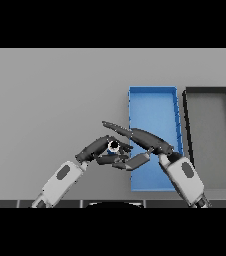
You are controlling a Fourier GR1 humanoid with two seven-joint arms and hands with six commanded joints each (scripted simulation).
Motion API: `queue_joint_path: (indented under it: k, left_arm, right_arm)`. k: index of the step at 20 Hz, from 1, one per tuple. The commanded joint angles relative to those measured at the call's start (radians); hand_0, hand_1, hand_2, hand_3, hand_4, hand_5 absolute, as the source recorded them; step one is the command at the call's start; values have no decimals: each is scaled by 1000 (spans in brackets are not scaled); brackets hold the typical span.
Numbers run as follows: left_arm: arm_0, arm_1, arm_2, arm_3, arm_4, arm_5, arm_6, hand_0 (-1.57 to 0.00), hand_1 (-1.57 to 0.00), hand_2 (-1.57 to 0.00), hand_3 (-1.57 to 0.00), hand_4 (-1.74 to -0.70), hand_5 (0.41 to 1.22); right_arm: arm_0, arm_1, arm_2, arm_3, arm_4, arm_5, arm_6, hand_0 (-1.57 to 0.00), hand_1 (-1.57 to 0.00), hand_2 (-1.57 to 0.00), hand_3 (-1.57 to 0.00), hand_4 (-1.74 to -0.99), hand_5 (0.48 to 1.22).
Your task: Pick up the blue pipe and place it into the blue bin.
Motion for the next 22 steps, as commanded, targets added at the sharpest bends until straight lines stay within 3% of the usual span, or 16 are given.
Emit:
queue_joint_path:
  k: [1,4,6,7,8,9,10,11,13,15,17,19,22]
  left_arm:
    - [5,5,-2,-19,1,1,0,-1571,-1571,-1571,-1536,-1741,1221]
    - [-3,21,3,-11,-27,6,6,-1571,-1571,-1571,-1540,-1740,1221]
    - [6,17,7,-19,5,-14,4,-1571,-1571,-1571,-1484,-1736,1221]
    - [-3,27,2,-18,-26,-6,-4,-1394,-1326,-1320,-1288,-1737,1221]
    - [-25,52,-11,-4,-66,-15,68,-1182,-1078,-1063,-1030,-1682,1221]
    - [-30,76,-22,-15,-74,-41,124,-991,-878,-850,-824,-1552,1221]
    - [-23,79,-18,-31,-76,-44,149,-818,-706,-680,-659,-1480,1221]
    - [-25,59,-3,-10,-86,-38,122,-776,-706,-686,-583,-1533,1221]
    - [-3,26,6,-2,-96,-16,102,-1063,-1017,-969,-939,-1607,1221]
    - [9,-4,21,-1,-72,-23,104,-1246,-1217,-1115,-1166,-1655,1221]
    - [14,-29,43,2,-57,-34,100,-1363,-1344,-1254,-1312,-1686,1221]
    - [19,-34,52,6,-62,-50,98,-1438,-1426,-1348,-1405,-1706,1221]
    - [35,-32,69,-10,-62,-50,106,-1503,-1497,-1401,-1486,-1723,1221]
  right_arm:
    - [-26,18,11,10,10,-3,-2,1,1,1,1,-1225,529]
    - [-77,60,29,73,21,9,9,1,1,1,1,-1218,508]
    - [-114,73,29,97,8,20,15,-53,-84,-102,-46,-1245,506]
    - [-136,84,34,111,9,26,20,-181,-225,-237,-161,-1294,509]
    - [-158,91,39,120,-3,36,34,-345,-375,-379,-296,-1335,507]
    - [-182,98,39,132,-10,43,50,-527,-534,-531,-440,-1362,508]
    - [-195,105,42,151,-8,52,34,-718,-699,-739,-635,-1430,522]
    - [-198,123,55,156,-23,51,28,-888,-873,-905,-768,-1486,550]
    - [-188,121,61,167,-90,63,26,-1134,-1124,-1145,-957,-1562,666]
    - [-190,121,67,186,-134,50,-4,-1291,-1285,-1298,-1178,-1495,826]
    - [-186,117,84,188,-124,29,-79,-1392,-1388,-1396,-1320,-1452,968]
    - [-199,79,108,184,-53,24,-148,-1456,-1454,-1459,-1410,-1447,1059]
    - [-218,57,124,189,-69,5,-159,-1512,-1511,-1514,-1489,-1470,1138]
